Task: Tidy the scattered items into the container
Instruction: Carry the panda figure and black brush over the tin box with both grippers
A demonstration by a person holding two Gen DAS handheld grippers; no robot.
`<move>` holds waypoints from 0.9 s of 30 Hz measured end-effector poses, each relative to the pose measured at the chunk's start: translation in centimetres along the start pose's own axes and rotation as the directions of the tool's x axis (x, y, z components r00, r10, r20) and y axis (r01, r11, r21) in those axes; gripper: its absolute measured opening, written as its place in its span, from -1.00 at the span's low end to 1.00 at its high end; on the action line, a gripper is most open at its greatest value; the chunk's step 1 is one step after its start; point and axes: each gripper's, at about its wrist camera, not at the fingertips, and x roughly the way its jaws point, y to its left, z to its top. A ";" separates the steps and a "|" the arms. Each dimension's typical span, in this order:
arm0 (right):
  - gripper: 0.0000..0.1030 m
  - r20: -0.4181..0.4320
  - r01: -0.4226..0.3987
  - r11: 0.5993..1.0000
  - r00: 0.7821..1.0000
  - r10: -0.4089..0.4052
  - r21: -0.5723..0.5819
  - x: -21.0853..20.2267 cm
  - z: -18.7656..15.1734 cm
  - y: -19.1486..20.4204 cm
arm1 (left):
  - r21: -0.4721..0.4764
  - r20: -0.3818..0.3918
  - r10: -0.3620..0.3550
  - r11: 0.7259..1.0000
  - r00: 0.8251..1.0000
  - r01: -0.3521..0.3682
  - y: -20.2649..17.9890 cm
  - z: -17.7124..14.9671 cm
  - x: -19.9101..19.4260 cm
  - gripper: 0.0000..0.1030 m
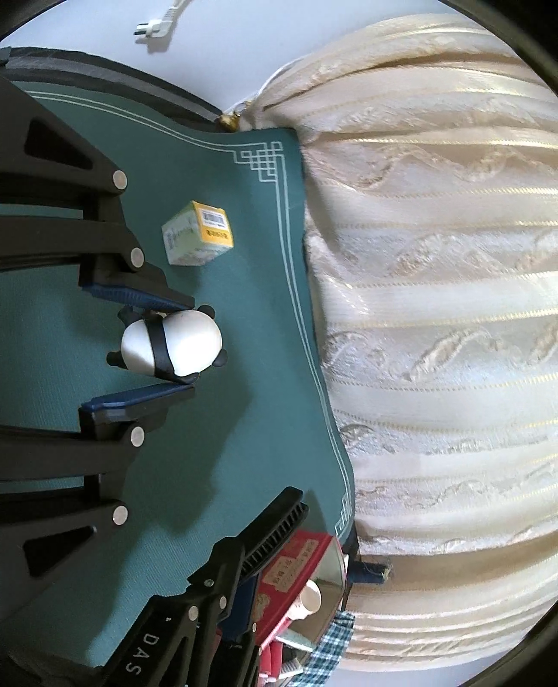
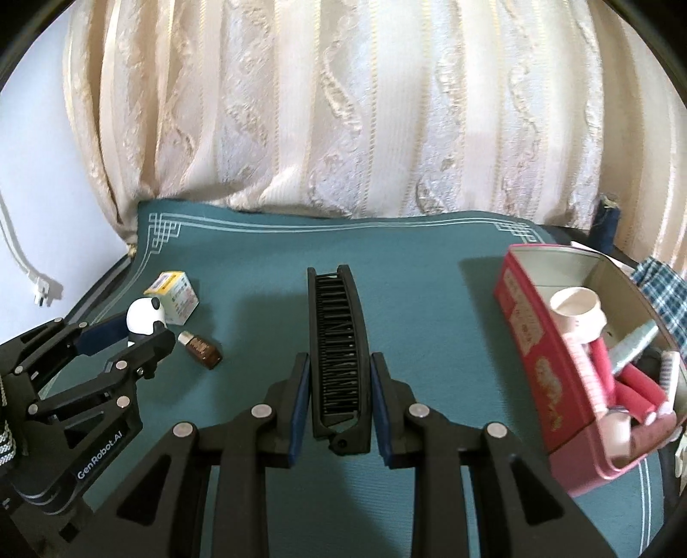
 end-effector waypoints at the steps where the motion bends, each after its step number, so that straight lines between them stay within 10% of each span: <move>1: -0.44 0.003 0.002 1.000 1.000 -0.002 0.007 -0.2 0.0 -0.4 | 0.005 0.003 -0.001 1.000 1.000 0.001 -0.3 0.1 -0.1 -0.33; 27: -0.44 0.119 0.095 0.979 0.986 -0.117 0.180 -6.6 -1.1 -11.8 | 0.221 0.071 -0.073 0.974 0.995 0.056 -13.5 4.3 -3.2 -0.33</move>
